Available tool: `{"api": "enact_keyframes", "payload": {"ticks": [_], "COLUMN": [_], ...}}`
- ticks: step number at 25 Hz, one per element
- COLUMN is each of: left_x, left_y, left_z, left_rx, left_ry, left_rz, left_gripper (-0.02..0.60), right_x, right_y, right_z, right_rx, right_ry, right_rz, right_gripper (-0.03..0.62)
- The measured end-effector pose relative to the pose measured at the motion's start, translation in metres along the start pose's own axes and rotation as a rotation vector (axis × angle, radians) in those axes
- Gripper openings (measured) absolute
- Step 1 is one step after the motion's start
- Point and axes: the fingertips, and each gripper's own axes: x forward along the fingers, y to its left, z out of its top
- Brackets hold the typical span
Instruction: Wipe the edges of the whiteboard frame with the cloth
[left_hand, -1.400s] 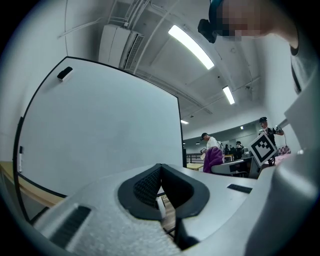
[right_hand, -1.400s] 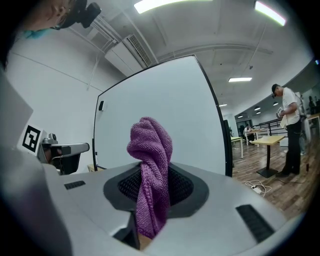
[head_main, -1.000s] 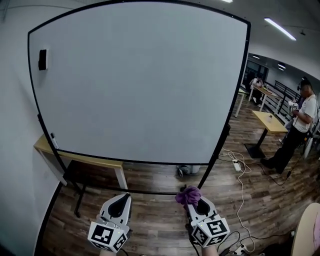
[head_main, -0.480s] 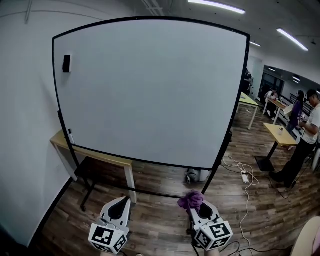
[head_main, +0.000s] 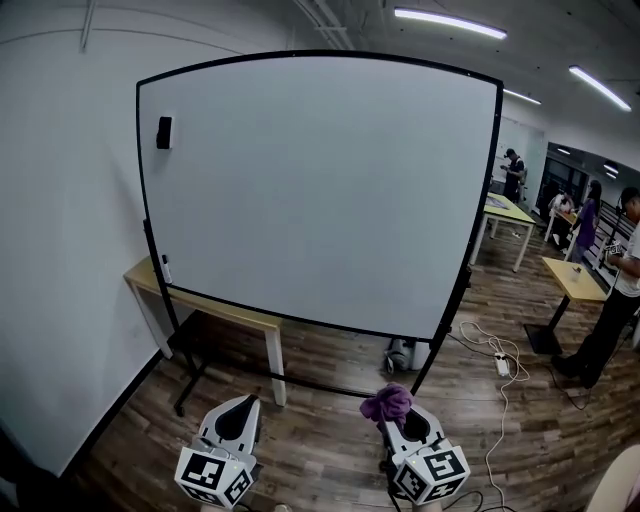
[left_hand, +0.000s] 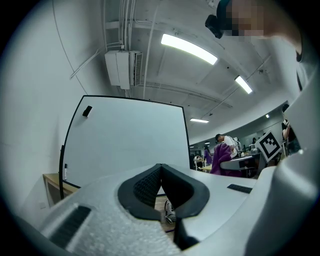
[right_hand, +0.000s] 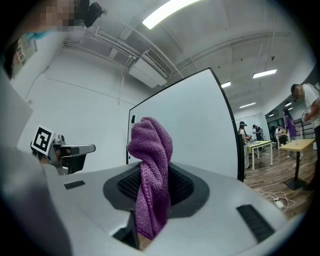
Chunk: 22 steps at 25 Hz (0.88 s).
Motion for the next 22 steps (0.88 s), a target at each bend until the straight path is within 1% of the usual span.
{"api": "enact_keyframes", "payload": {"ticks": [12,22], "left_x": [-0.03,-0.043], "left_y": [-0.012,-0.019], "left_z": [0.004,0.007], "left_rx": [0.024,0.023], "left_ry": [0.002,0.003], "left_rz": [0.05,0.061], "left_gripper": [0.017,0.017], "right_x": [-0.02,-0.026], "right_y": [0.018,0.028], "right_z": [0.002,0.002], "right_rx": [0.018,0.012], "right_ry": [-0.004,0.005], "right_rz": [0.058,0.076], "right_gripper": [0.106,0.106]}}
